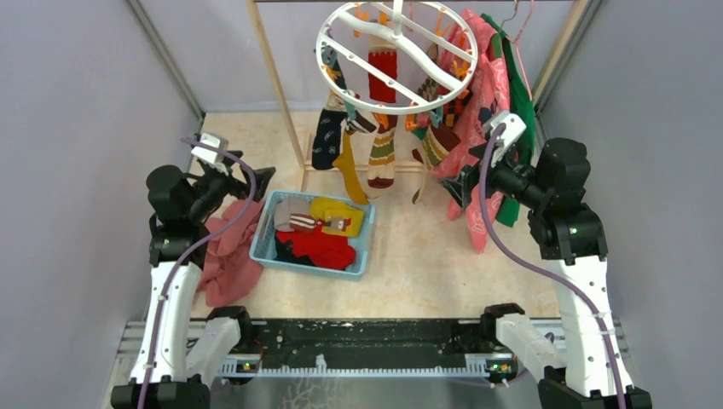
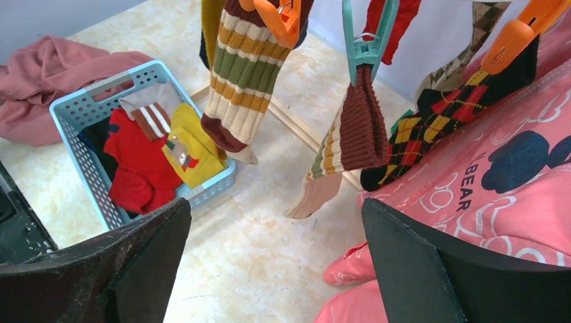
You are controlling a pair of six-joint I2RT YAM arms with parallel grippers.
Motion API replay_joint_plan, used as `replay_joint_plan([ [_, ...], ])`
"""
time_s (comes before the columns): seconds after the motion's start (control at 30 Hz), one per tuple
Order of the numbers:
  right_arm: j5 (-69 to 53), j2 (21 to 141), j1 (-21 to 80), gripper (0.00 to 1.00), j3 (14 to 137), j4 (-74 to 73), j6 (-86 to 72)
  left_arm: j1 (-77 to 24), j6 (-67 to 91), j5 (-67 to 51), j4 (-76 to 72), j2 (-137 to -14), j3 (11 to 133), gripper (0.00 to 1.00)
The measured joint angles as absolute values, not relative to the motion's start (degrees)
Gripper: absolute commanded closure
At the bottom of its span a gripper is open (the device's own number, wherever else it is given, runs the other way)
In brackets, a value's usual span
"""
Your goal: Remove the socks clipped to the hanger
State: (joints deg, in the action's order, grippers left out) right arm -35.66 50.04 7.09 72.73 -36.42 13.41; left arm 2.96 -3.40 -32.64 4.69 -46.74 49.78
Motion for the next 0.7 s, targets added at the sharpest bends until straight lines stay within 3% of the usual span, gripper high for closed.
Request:
replay_joint_plan([
  [0.7,-35.1,50.9,7.1,0.02,74.0,-37.2,13.4,3.0,-4.2,-30.0,6.8,-46.7,49.6,0.01],
])
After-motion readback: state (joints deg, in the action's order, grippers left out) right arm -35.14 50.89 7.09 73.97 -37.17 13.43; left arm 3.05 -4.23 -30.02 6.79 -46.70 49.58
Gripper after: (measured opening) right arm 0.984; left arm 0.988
